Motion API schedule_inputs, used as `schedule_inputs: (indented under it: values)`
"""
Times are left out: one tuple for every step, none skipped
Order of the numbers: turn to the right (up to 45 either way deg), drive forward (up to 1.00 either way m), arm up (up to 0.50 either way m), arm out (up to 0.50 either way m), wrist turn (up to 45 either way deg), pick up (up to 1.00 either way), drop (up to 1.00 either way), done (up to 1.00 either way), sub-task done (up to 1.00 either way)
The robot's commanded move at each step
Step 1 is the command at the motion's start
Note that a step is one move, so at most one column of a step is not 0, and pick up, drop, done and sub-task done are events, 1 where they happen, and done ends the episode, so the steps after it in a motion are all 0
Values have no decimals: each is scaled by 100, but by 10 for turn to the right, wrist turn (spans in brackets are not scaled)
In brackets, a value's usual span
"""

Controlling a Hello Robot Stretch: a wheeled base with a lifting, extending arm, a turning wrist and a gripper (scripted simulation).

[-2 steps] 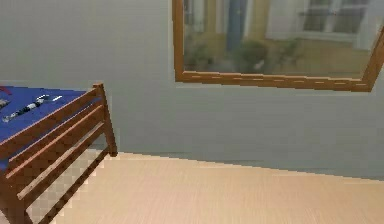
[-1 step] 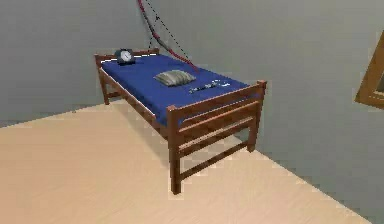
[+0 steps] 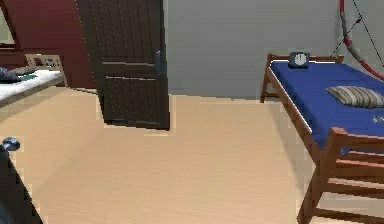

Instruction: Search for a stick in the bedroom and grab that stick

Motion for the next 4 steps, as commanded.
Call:
schedule_inputs:
  values:
    - [-90,0,0,0,0,0,0,0,0]
    - [0,100,0,0,0,0,0,0,0]
    - [-90,0,0,0,0,0,0,0,0]
    - [0,20,0,0,0,0,0,0,0]
